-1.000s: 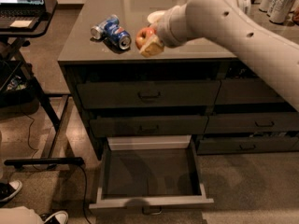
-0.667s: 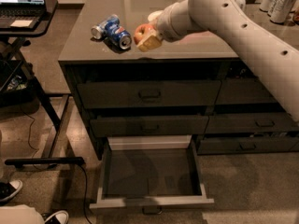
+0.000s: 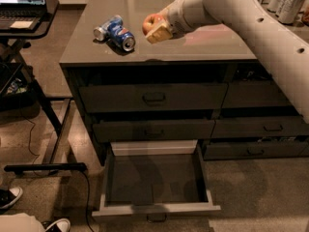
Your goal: Pick apple from bottom drawer and place on counter
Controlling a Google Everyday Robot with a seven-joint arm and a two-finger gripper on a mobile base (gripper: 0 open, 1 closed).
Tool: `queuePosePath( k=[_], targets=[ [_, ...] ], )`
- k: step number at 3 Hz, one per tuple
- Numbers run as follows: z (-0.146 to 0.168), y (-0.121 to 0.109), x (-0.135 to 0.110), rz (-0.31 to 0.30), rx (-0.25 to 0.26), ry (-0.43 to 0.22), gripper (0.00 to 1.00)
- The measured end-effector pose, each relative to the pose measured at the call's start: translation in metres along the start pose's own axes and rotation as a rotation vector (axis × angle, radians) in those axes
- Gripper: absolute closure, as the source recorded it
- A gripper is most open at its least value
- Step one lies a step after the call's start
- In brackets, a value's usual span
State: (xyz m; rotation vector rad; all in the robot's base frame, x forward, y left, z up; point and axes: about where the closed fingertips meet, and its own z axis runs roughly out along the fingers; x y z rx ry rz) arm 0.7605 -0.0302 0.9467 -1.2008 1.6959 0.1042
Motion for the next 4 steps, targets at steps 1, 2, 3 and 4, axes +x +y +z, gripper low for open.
queuePosePath(
  k=[1, 2, 3, 4],
  targets=[
    [0.007, -0.002, 0.016, 0.07, 0.036, -0.001, 1.0],
    [0.017, -0.012, 0.046, 0.192, 0.086, 0.011, 1.0],
    [0.023, -0.024, 0.074, 0.332, 0.115, 0.042, 1.0],
    [0.027, -0.034, 0.093, 0.465, 0.111, 0.055, 1.0]
  ],
)
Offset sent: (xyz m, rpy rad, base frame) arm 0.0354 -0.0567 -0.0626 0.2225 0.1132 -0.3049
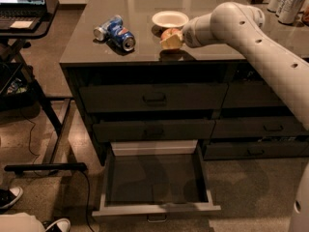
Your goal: Pick apple from bottom drawer and place on counter
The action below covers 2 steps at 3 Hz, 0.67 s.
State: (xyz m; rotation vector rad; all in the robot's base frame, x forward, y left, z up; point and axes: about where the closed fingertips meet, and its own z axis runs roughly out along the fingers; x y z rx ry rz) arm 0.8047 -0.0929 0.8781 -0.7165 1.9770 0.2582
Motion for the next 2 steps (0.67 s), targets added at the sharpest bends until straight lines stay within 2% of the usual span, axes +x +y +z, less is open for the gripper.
queuePosePath(
  k=[1, 2],
  targets=[
    [0.004, -0.0091, 0.0077, 0.092, -0.013, 0.016, 0.81],
    [0.0053, -0.0139, 0.0108, 0.14, -0.018, 0.011, 0.57]
  ],
)
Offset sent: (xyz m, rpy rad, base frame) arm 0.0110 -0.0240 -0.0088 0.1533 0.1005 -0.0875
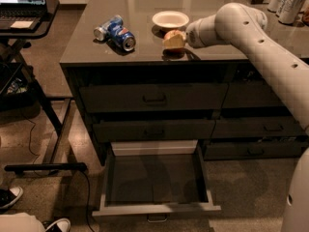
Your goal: Pick apple from bottom drawer and place on counter
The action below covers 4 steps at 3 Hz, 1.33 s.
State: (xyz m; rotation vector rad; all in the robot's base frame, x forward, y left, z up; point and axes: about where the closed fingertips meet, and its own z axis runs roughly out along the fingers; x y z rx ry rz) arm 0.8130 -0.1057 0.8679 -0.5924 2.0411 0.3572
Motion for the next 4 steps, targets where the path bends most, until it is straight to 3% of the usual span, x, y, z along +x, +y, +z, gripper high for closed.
queuePosePath(
  k=[2, 3, 4],
  targets=[
    [0.0001, 0.0, 0.0, 0.0, 0.0, 0.0, 0.11],
    [0.0001, 0.0, 0.0, 0.0, 0.0, 0.0, 0.0],
    [0.0001, 0.0001, 0.0, 0.0, 0.0, 0.0, 0.0]
  ],
)
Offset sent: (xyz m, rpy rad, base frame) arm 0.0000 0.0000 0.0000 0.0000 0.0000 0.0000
